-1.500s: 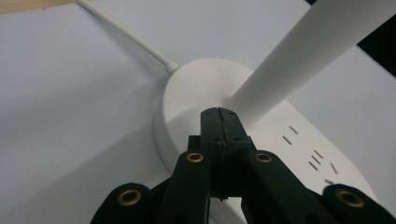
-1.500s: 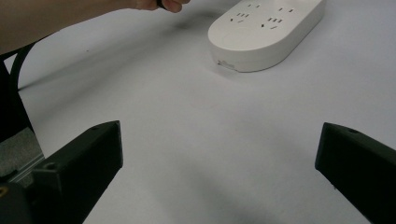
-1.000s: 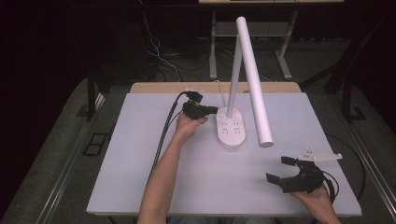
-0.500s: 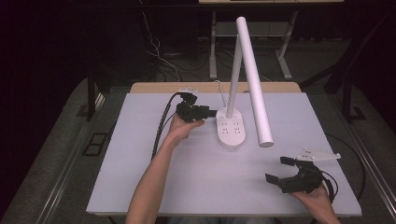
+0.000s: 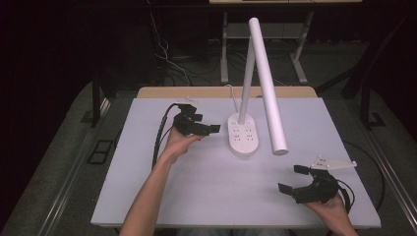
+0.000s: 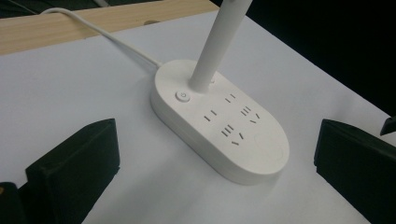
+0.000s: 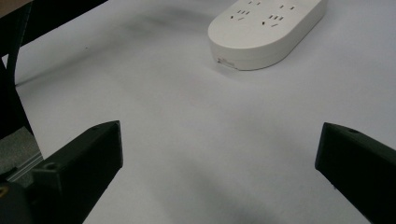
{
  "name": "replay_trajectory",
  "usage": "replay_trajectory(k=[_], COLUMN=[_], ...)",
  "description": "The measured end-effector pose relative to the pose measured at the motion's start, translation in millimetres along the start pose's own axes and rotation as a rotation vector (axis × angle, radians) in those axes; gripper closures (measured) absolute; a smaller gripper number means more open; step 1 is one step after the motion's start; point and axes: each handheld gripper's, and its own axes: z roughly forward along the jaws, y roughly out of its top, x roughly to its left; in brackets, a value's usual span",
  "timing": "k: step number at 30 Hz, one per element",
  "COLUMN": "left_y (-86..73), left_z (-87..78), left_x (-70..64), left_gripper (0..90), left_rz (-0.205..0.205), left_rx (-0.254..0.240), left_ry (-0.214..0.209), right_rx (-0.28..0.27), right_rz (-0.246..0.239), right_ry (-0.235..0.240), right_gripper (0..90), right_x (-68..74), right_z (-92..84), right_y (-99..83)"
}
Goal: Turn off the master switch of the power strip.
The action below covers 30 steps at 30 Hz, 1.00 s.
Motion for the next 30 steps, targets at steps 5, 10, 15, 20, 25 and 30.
replay_trajectory(k=[5,10,15,20,25,30], left_y=[-6.6,-15.0,-28.8,-40.0,-50.9,-68.0], left_z=[-19.1,-37.0,-53.2,-65.6,-73.8,-84.4], left_x=[-3.5,-8.8,-13.6,-20.6,-27.5,-33.7], left_gripper=[0.0,0.0,0.0,0.0,0.0,0.0], left_rz=[0.005,0.012,0.015,0.010,0.022,0.028], left_rx=[-0.023,-0.041,-0.056,-0.087,-0.096,-0.105], left_ry=[0.010,0.027,0.041,0.043,0.040,0.057], right_rx=[-0.001,0.001,0.000,0.002,0.006,0.003], right_rz=[-0.002,-0.008,-0.009,-0.006,-0.004,-0.006], right_ry=[-0.001,-0.003,-0.003,-0.004,-0.005,-0.009], right_gripper=[0.1,0.1,0.1,0.1,0.1,0.1], right_x=[-0.5,-0.3,-0.3,0.1,-0.1,-0.5], right_z=[0.3,1.0,1.1,1.7,1.8,1.2], right_y=[0.1,0.2,0.3,0.5,0.4,0.0])
